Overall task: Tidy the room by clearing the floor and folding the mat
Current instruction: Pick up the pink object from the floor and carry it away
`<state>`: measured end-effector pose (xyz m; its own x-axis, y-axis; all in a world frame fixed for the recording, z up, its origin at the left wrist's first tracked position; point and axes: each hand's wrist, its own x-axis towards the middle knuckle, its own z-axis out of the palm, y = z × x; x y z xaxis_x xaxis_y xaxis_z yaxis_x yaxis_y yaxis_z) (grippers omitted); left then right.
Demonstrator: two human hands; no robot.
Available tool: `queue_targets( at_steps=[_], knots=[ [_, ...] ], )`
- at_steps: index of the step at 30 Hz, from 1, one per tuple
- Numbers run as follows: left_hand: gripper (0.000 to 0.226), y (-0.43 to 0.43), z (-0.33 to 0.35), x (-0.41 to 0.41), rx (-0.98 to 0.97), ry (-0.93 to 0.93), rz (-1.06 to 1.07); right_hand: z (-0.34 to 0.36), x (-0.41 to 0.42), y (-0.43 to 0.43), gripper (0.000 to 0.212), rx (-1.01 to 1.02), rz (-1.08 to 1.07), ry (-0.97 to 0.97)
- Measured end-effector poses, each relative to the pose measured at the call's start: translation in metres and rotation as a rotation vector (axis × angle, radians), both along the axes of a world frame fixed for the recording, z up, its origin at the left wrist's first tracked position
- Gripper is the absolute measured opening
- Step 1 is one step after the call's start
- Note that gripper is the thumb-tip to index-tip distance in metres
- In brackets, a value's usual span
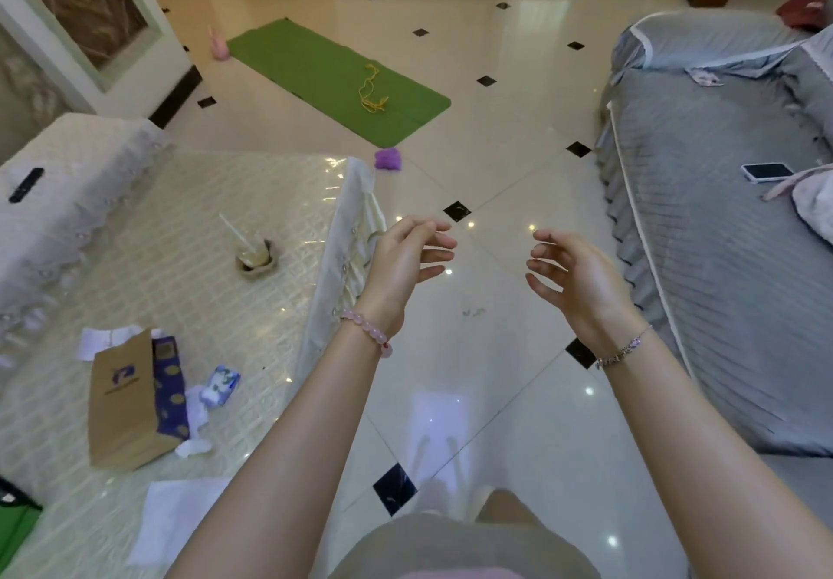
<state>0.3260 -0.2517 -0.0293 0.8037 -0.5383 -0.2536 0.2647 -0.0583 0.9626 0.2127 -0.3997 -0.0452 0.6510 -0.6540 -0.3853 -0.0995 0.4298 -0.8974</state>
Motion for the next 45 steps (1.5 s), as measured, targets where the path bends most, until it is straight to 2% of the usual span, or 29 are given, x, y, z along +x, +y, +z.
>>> queue_targets(
  at_steps=[9,19,27,33,39,45],
  knots=[
    [0.022,-0.111,-0.012,0.104,-0.014,0.025,0.101,-0.016,0.114,-0.132,0.015,0.004,0.078,0.022],
    [0.017,-0.252,0.008,0.234,-0.085,0.073,0.245,0.005,0.257,-0.287,0.018,-0.019,0.193,0.039],
    [0.018,-0.302,-0.008,0.338,-0.088,0.104,0.285,-0.009,0.370,-0.338,0.014,0.022,0.259,0.078],
    [0.020,-0.336,-0.027,0.455,-0.119,0.123,0.384,-0.027,0.480,-0.375,0.015,0.004,0.307,0.111],
    [0.021,-0.358,-0.023,0.574,-0.107,0.128,0.428,-0.017,0.608,-0.408,0.015,-0.006,0.351,0.120],
    [0.020,-0.375,-0.025,0.661,-0.087,0.157,0.486,-0.019,0.699,-0.437,0.016,0.038,0.347,0.104]
  ],
)
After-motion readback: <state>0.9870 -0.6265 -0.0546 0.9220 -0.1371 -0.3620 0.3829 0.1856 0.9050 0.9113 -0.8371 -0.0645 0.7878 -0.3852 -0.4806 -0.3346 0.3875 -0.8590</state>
